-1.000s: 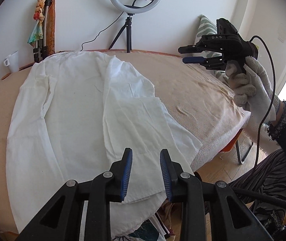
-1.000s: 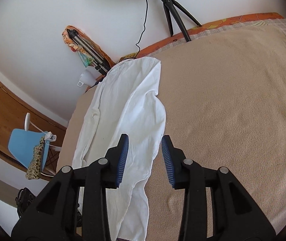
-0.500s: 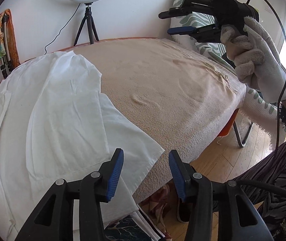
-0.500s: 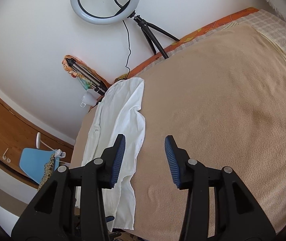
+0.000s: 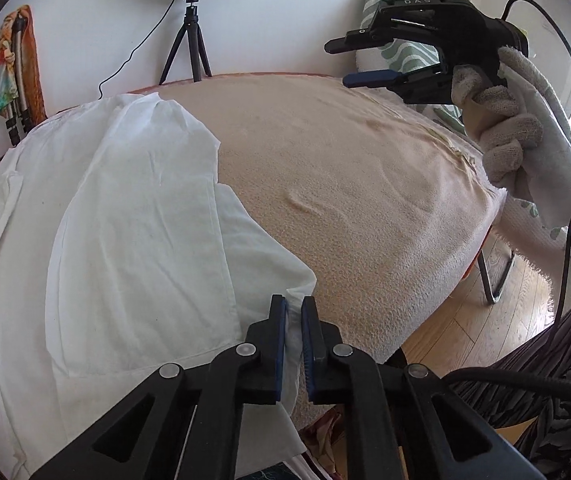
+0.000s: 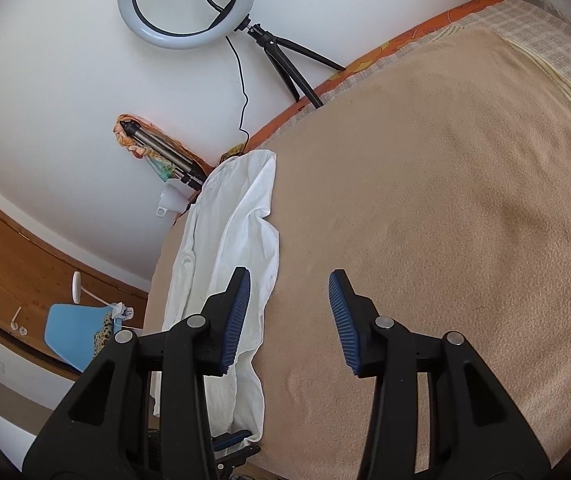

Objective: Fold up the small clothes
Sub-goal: 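Grasp the shirt edge with the left gripper and fold it toward the center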

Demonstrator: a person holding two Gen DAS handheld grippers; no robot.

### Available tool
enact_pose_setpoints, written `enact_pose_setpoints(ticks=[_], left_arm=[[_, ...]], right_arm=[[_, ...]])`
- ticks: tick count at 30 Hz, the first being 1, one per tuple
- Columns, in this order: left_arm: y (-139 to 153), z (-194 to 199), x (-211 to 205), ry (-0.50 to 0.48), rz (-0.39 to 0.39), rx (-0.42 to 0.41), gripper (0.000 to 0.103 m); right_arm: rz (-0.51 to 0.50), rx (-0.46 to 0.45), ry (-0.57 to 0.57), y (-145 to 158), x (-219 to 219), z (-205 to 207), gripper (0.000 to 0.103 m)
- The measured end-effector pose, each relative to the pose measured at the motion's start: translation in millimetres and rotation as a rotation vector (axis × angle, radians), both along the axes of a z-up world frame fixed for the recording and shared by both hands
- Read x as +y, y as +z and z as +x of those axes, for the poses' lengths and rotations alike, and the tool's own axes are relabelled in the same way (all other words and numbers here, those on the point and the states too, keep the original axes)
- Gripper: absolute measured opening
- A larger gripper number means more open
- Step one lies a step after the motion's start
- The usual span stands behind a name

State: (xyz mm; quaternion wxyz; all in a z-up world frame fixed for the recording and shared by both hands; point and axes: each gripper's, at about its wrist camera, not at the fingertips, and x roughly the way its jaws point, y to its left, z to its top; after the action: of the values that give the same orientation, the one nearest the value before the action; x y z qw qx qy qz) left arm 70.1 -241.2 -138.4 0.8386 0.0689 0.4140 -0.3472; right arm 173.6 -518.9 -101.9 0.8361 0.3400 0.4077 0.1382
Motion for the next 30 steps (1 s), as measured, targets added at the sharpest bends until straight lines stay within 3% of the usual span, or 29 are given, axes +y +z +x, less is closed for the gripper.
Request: enact_pose_setpoints(ticks=[8, 17, 18, 19, 20, 21, 30], left_arm=[[31, -7, 53, 0.164, -0.188, -0.008, 0.004], [45, -19, 85, 0.26, -0.269, -0.052, 0.004], [43, -19, 88, 0.267, -0.284, -0.041, 0.004], [41, -18, 91, 0.273, -0.295, -0.027, 0.004], [39, -16, 93, 0.275, -0.3, -0.014, 0.004], [37, -16, 95, 0.278, -0.306, -0.005, 0.004], [34, -20, 127, 0.323, -0.366, 0.034, 0.002]], right_arm=[[0.012, 0.114, 0.086, -41, 60, 49, 0.044], [0.06, 0.259, 0.156, -86, 134, 94, 0.044], [0.042, 0.262, 0.163, -87, 141, 97, 0.043], [-0.01, 0.262, 0.155, -85, 149, 99, 0.032], [-0.066, 0.259, 0.144, -82, 157, 101, 0.015], [-0.096, 0.255, 0.143, -79, 163, 104, 0.01], [-0.235, 0.134, 0.199, -24, 221, 120, 0.005]])
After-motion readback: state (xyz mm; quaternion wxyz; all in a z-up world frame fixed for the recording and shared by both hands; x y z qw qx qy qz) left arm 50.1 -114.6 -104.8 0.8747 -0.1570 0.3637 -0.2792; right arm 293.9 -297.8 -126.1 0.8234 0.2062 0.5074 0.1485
